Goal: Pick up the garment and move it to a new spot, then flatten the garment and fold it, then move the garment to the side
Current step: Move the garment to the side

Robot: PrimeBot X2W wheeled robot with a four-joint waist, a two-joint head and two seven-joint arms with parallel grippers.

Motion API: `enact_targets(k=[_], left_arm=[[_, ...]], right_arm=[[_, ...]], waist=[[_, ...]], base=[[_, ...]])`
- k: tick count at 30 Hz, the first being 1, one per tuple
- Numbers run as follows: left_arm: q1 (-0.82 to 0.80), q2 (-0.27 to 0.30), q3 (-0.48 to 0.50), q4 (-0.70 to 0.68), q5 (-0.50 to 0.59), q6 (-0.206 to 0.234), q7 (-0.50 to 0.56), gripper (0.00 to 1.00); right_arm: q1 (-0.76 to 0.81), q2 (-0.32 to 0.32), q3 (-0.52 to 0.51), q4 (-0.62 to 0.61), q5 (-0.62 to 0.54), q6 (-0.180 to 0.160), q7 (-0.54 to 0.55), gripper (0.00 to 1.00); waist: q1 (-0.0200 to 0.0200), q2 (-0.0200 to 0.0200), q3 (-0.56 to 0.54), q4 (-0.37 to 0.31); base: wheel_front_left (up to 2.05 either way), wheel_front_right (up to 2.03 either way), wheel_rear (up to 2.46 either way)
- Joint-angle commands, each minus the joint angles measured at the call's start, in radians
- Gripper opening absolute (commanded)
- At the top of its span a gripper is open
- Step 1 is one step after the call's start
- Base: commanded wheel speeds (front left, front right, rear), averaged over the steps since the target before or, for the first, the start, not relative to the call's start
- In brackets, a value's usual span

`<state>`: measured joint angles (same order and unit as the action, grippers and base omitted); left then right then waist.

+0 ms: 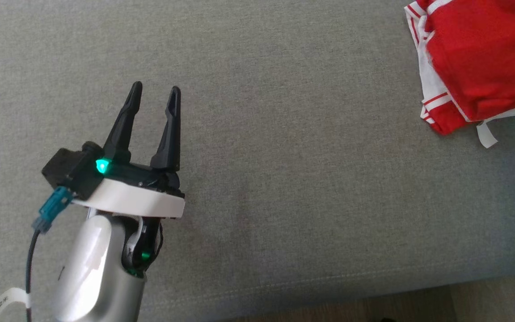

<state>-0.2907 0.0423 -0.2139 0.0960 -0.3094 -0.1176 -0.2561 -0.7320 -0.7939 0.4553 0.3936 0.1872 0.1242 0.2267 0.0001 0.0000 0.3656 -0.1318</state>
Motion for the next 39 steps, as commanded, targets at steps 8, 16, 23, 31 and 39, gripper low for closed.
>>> enact_targets(k=[8, 16, 23, 31, 39], left_arm=[[-0.018, 0.008, 0.041, -0.029, 0.005, -0.009, -0.006, 1.00], [-0.008, 0.008, 0.044, -0.027, 0.001, -0.010, -0.006, 1.00], [0.008, 0.008, 0.042, -0.017, -0.006, -0.011, -0.006, 1.00], [0.035, 0.008, 0.058, -0.019, -0.009, 0.002, -0.006, 1.00], [0.070, 0.008, 0.095, -0.034, 0.000, 0.018, -0.006, 1.00]], right_arm=[[0.101, -0.003, -0.123, -0.102, -0.039, 0.007, 0.061, 0.00], [0.158, 0.072, -0.233, -0.166, -0.047, 0.007, 0.107, 1.00], [0.157, 0.128, -0.276, -0.225, -0.066, 0.007, 0.078, 1.00], [0.148, 0.301, -0.297, -0.277, -0.078, 0.007, -0.015, 1.00], [0.221, 0.598, -0.341, -0.293, -0.083, 0.007, -0.195, 1.00]], waist=[[-0.0001, 0.0000, -0.006, 0.002], [-0.0001, 0.0000, -0.017, -0.001], [-0.0001, 0.0000, -0.048, 0.013], [-0.0001, 0.0000, -0.113, 0.042], [-0.0001, 0.0000, -0.193, 0.068]], base=[[0.00, 0.00, 0.00], [0.00, 0.00, 0.00], [0.00, 0.00, 0.00], [0.00, 0.00, 0.00], [0.00, 0.00, 0.00]])
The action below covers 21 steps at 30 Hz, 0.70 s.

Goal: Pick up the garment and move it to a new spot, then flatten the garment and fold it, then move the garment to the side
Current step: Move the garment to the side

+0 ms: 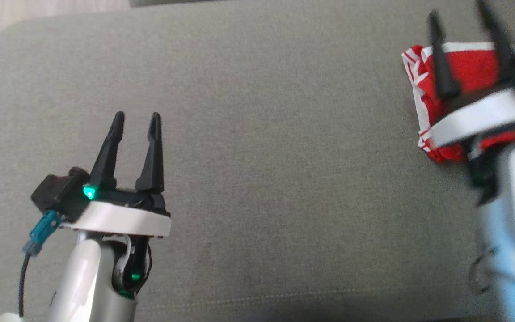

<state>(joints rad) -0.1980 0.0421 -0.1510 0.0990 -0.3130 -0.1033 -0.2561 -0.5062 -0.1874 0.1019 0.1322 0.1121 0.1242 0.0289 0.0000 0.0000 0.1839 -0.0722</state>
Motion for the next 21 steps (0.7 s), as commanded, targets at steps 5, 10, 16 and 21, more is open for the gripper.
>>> enact_targets(k=[5, 10, 16, 21], left_arm=[[0.003, 0.008, 0.042, -0.036, 0.000, 0.014, -0.006, 1.00], [0.037, 0.008, 0.039, -0.034, 0.006, 0.031, -0.006, 1.00], [0.083, 0.008, 0.035, -0.052, -0.004, 0.041, -0.006, 1.00], [0.117, 0.008, 0.031, -0.063, 0.015, 0.045, -0.006, 1.00]], right_arm=[[0.105, 0.121, -0.004, 0.005, -0.014, 0.007, -0.099, 1.00], [0.221, 0.136, 0.012, 0.047, 0.075, 0.007, -0.196, 1.00], [0.315, 0.137, 0.015, 0.068, 0.158, 0.007, -0.275, 1.00], [0.355, 0.137, 0.029, 0.073, 0.148, 0.007, -0.289, 1.00]], waist=[[0.0000, 0.0000, -0.055, 0.025], [0.0000, 0.0000, -0.091, 0.037], [0.0000, 0.0000, -0.120, 0.039], [0.0000, 0.0000, -0.130, 0.033]], base=[[0.00, 0.00, 0.00], [0.00, 0.00, 0.00], [0.00, 0.00, 0.00], [0.00, 0.00, 0.00]])
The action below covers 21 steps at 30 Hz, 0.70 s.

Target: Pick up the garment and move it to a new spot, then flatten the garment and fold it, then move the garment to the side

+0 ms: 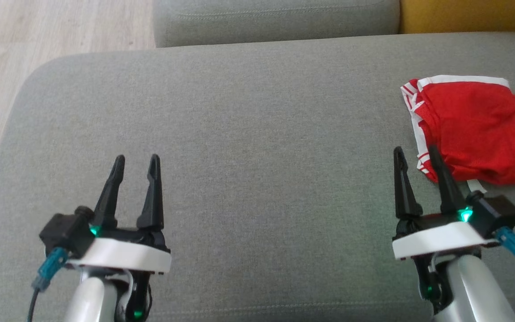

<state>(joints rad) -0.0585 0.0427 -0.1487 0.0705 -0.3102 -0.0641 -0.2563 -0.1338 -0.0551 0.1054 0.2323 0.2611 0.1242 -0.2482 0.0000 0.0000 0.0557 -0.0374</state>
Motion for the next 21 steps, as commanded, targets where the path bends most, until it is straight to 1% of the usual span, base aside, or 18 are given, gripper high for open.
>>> enact_targets(k=[1, 12, 21], left_arm=[[-0.019, 0.008, 0.029, -0.036, 0.015, 0.007, -0.006, 1.00], [-0.003, 0.008, 0.040, -0.053, 0.000, 0.016, -0.006, 1.00], [0.007, 0.008, 0.044, -0.087, -0.008, 0.001, -0.006, 1.00]], right_arm=[[-0.014, 0.005, 0.028, -0.026, 0.000, 0.007, -0.012, 1.00], [-0.001, 0.005, 0.028, -0.057, 0.006, 0.007, -0.013, 1.00], [0.005, 0.005, 0.027, -0.068, 0.014, 0.007, -0.013, 1.00]], waist=[[0.0000, 0.0000, -0.003, -0.002], [0.0000, 0.0000, -0.006, 0.002], [0.0000, 0.0000, -0.008, 0.005]], base=[[0.00, 0.00, 0.00], [0.00, 0.00, 0.00], [0.00, 0.00, 0.00]])
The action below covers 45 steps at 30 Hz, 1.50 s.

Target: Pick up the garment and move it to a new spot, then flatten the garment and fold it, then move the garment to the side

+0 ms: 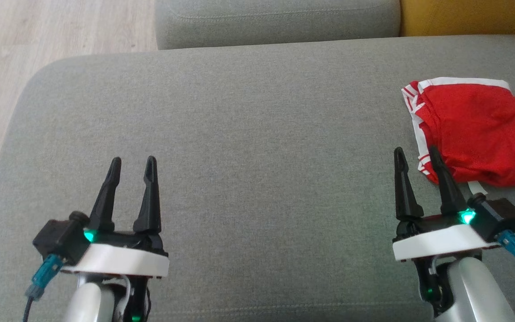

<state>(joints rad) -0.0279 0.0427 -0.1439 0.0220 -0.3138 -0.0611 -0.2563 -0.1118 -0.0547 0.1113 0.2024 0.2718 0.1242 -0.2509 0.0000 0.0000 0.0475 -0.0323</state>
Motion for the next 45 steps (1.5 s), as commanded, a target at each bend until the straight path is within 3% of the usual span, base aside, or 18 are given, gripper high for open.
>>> enact_targets(k=[1, 27, 28, 31, 45], left_arm=[[-0.023, 0.008, 0.040, -0.040, -0.006, -0.003, -0.006, 1.00], [-0.016, 0.008, 0.043, -0.011, -0.061, 0.016, -0.006, 1.00], [0.008, 0.000, 0.003, 0.022, -0.061, 0.009, 0.000, 0.00], [0.026, -0.002, -0.005, 0.074, -0.062, 0.009, 0.001, 0.00], [0.015, 0.007, 0.014, 0.090, -0.208, 0.001, 0.034, 0.00]], right_arm=[[-0.017, 0.004, 0.021, -0.039, 0.004, 0.007, -0.011, 1.00], [-0.029, 0.004, 0.030, 0.000, -0.081, 0.007, -0.011, 1.00], [0.001, 0.000, 0.007, 0.033, -0.077, 0.000, 0.000, 0.00], [0.019, 0.001, 0.010, 0.081, -0.077, 0.000, 0.002, 0.00], [0.019, -0.008, -0.004, 0.075, 0.093, 0.001, 0.032, 0.00]], waist=[[0.0000, 0.0000, 0.000, 0.001], [0.0000, 0.0000, -0.004, 0.007], [0.0000, 0.0000, -0.004, 0.007], [0.0000, 0.0000, -0.004, 0.007], [0.0000, 0.0000, -0.009, 0.010]], base=[[0.00, 0.00, 0.00], [0.00, 0.00, 0.00], [0.00, 0.00, 0.00], [0.00, 0.00, 0.00], [0.00, 0.00, 0.00]])
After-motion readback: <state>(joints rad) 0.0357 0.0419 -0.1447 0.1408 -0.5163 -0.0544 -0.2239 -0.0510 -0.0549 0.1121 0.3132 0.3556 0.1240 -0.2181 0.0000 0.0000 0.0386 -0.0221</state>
